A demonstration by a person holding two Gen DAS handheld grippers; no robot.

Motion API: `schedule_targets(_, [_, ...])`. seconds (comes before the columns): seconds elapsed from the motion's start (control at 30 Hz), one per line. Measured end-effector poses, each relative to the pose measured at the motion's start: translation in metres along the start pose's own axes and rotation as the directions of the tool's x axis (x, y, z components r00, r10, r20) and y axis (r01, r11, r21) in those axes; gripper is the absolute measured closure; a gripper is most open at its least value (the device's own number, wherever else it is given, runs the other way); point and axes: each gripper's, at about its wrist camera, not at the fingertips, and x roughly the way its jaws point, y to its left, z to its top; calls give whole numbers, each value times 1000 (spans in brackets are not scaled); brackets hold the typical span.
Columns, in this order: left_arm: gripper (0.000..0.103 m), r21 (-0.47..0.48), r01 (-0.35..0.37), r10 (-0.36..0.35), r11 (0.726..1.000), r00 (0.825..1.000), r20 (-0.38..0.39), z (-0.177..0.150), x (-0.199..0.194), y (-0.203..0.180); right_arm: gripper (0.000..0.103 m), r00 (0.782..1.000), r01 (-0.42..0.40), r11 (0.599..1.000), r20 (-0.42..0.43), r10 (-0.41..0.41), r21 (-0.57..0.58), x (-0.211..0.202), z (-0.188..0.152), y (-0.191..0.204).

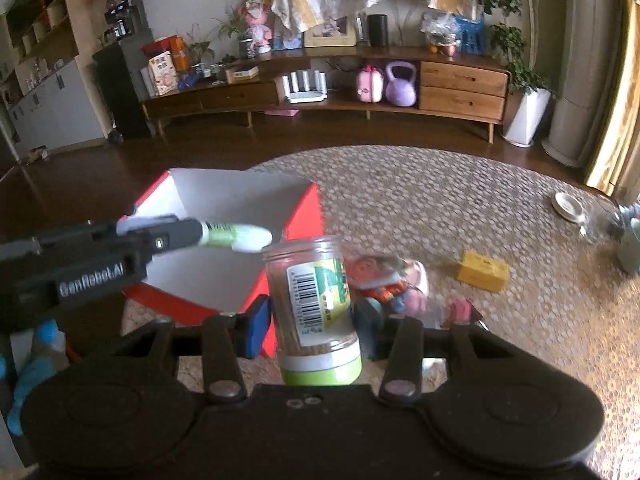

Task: Organize rigid objects
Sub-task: 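Carry the white marker and glass jar with both tools over the red box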

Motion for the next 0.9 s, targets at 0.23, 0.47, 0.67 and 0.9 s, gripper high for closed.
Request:
schedule_targets(0.23, [86,-7,-73,73,997,997,20,17,2,39,58,999,-33,998,-19,32,-55,27,20,34])
schedule_targets(0.47, [86,-21,-136,135,991,991,-18,19,22,87,58,995,-72,992,-70,64,-108,69,35,65])
schedule_targets(0.67, [86,-26,-175,172,984,982,-74,14,48,123,58,990,-91,985,-116,74,-147,110,44,82])
schedule_targets(0.9, [86,-82,-184,171,980,974,-148,5,85,159,58,982,-87,980,-180,54,-177,159,46,94])
